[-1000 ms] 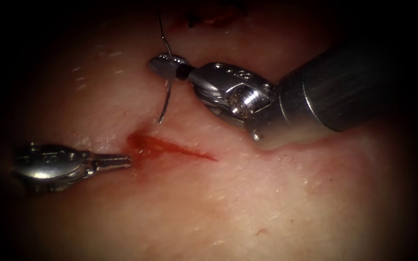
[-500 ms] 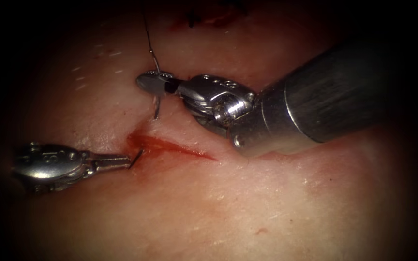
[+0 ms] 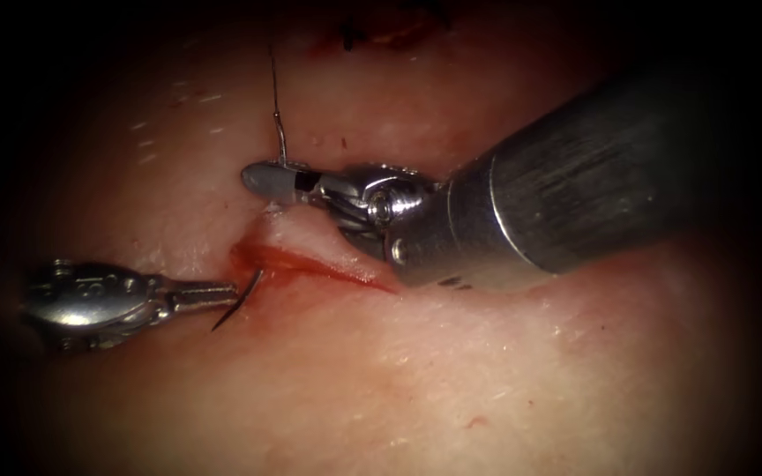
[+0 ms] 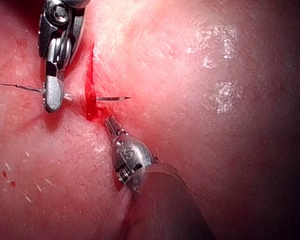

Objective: Wound Closure

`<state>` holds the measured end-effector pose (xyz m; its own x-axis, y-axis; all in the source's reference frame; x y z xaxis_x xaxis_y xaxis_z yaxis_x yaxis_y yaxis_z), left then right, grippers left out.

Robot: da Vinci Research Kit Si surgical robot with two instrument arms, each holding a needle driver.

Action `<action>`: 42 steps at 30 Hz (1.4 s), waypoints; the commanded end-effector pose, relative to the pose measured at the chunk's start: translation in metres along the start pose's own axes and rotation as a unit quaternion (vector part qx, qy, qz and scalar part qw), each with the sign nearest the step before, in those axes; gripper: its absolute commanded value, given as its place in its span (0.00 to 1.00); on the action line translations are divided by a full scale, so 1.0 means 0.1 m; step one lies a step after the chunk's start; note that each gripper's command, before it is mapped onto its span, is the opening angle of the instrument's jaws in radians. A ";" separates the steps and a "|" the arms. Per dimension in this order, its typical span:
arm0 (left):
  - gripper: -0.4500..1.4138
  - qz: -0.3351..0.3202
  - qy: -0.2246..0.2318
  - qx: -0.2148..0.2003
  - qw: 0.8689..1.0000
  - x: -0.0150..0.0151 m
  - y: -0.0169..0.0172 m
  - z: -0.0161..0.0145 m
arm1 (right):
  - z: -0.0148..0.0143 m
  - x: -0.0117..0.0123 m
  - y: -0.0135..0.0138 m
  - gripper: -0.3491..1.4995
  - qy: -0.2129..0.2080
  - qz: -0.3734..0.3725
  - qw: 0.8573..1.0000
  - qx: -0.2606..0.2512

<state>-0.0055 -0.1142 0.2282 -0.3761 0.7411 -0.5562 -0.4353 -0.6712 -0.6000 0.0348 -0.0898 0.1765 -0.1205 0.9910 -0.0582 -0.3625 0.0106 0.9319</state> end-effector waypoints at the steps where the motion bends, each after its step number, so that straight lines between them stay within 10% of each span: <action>1: 0.23 -0.003 0.000 -0.003 1.000 -0.006 0.017 0.009 | 0.008 -0.017 -0.001 0.00 -0.006 0.014 1.000 0.008; 6: 0.23 -0.005 0.000 0.000 1.000 -0.003 0.018 0.007 | 0.008 -0.019 -0.002 0.02 -0.001 0.012 0.999 0.046; 16: 0.23 0.103 -0.004 0.000 0.995 0.000 0.031 0.005 | 0.002 0.003 0.005 0.73 0.059 -0.050 0.997 0.014; 20: 0.24 0.174 0.012 -0.006 0.985 0.000 0.039 0.008 | -0.007 0.013 0.008 0.84 0.068 -0.056 0.996 0.000; 32: 0.69 0.303 0.079 -0.021 0.949 0.011 0.095 0.035 | -0.032 0.030 0.006 0.86 0.081 -0.074 0.994 -0.015; 42: 0.62 0.317 0.126 0.000 0.940 0.033 0.100 0.034 | -0.030 0.023 0.011 0.83 0.083 -0.078 0.993 -0.016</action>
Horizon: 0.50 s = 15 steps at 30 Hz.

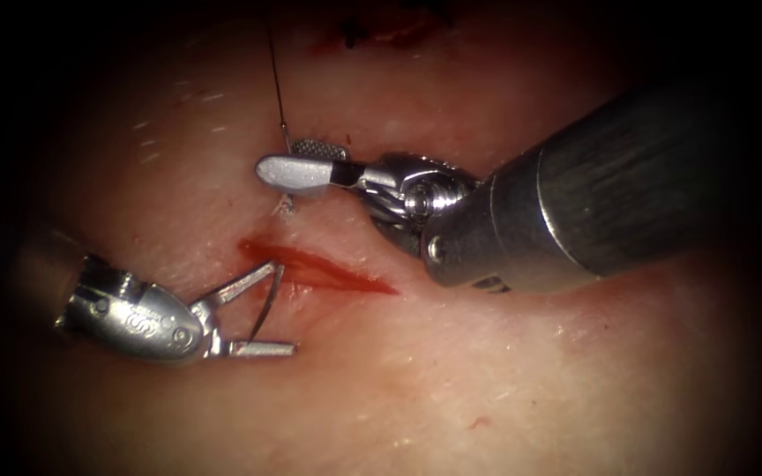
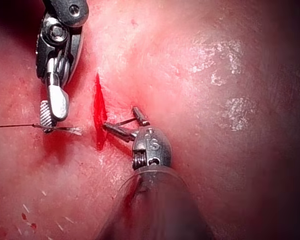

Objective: Wound Closure

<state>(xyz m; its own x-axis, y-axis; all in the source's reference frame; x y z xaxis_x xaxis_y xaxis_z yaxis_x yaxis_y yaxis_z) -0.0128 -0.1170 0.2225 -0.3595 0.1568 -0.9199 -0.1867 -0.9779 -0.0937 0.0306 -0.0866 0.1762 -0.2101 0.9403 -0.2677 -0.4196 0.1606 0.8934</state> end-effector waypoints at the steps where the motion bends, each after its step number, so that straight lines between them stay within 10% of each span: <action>1: 0.60 -0.002 0.003 0.001 1.000 0.004 0.017 0.007 | 0.004 -0.015 -0.004 0.83 -0.001 0.002 1.000 0.001; 15: 0.23 0.002 0.003 0.004 1.000 -0.008 -0.010 0.012 | 0.005 -0.019 -0.006 0.82 -0.001 -0.004 1.000 0.000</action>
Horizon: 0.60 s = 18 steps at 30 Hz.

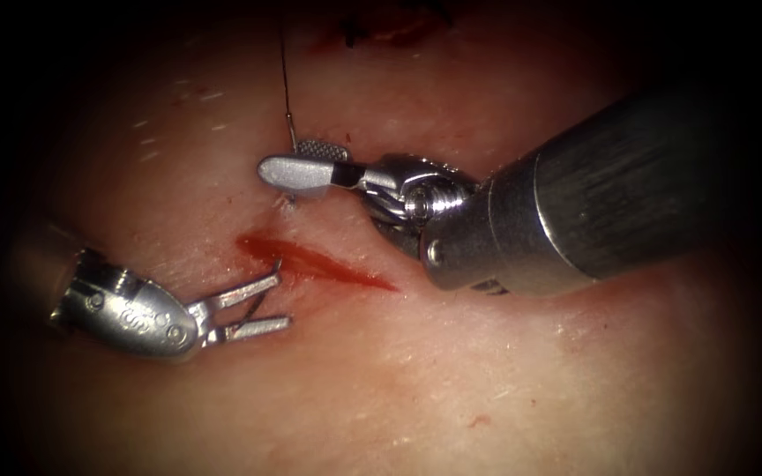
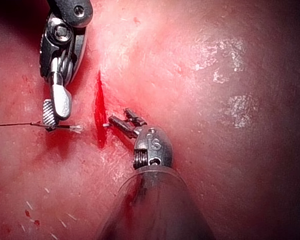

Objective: Wound Closure

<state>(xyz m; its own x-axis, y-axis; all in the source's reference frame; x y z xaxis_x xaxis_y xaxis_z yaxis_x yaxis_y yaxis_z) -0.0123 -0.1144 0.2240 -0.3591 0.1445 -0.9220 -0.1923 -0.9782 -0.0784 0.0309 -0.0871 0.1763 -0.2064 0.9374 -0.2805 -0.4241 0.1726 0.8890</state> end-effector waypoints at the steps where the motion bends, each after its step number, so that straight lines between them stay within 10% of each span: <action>1: 0.23 -0.004 0.001 -0.001 1.000 0.004 0.017 0.007 | 0.003 -0.014 -0.005 0.82 -0.002 0.003 1.000 0.001; 5: 0.00 0.005 -0.003 0.005 1.000 0.004 0.018 0.004 | 0.003 -0.015 -0.006 0.82 -0.002 0.003 1.000 0.001; 18: 0.00 -0.072 0.012 -0.045 0.996 0.056 0.018 -0.044 | 0.002 -0.013 -0.012 0.81 -0.005 -0.009 1.000 0.003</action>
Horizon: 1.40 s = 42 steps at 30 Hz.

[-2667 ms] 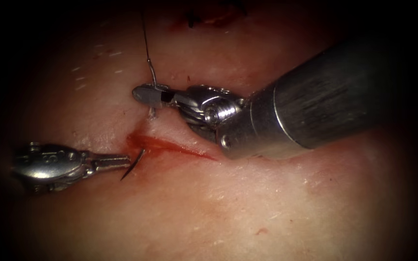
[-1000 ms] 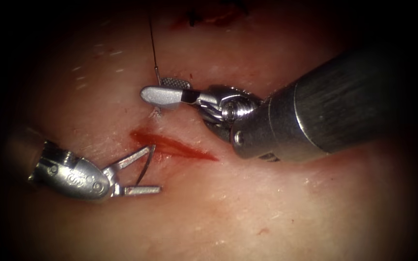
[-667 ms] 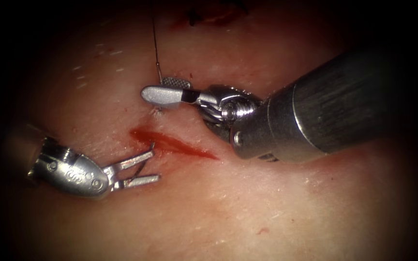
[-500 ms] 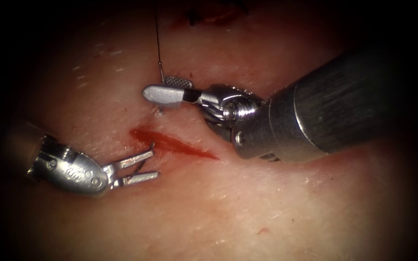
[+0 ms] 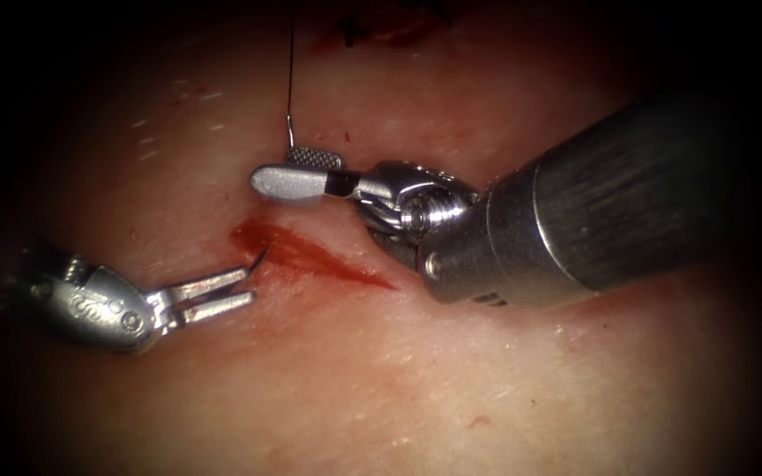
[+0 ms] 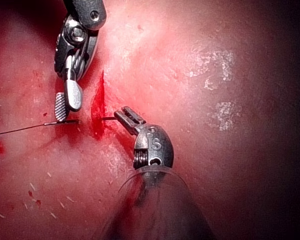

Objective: Wound Closure

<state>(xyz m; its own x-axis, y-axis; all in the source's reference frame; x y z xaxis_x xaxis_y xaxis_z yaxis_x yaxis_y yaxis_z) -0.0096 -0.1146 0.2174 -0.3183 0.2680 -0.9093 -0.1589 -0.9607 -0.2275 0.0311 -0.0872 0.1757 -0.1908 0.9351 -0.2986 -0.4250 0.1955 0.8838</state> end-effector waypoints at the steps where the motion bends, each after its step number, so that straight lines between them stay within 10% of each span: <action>1: 0.00 -0.016 0.014 -0.030 0.999 0.014 0.020 0.000 | 0.003 -0.012 -0.007 0.81 -0.002 0.000 1.000 0.001; 10: 0.00 -0.081 0.013 -0.190 0.978 0.053 0.036 -0.022 | -0.010 -0.004 -0.020 0.88 -0.012 -0.022 1.000 0.009; 15: 0.00 -0.078 0.006 -0.196 0.977 0.055 0.040 -0.025 | -0.016 -0.002 -0.019 0.88 -0.015 -0.025 0.999 0.012; 23: 0.00 -0.061 -0.012 -0.137 0.989 0.073 0.024 -0.041 | -0.047 0.014 -0.028 0.94 -0.026 -0.088 0.996 0.023; 33: 0.00 -0.007 0.026 0.040 0.999 0.141 -0.086 -0.058 | -0.060 0.019 -0.049 0.86 -0.061 -0.075 0.995 0.032; 42: 0.00 0.013 0.042 0.077 0.996 0.145 -0.091 -0.049 | -0.063 0.021 -0.048 0.84 -0.071 -0.051 0.996 0.023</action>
<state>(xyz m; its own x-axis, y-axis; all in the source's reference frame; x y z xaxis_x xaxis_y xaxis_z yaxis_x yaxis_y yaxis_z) -0.0075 -0.1017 0.2049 -0.2471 0.2192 -0.9439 -0.2962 -0.9445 -0.1418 0.0263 -0.0867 0.1685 -0.0187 0.9396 -0.3418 -0.3957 0.3070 0.8656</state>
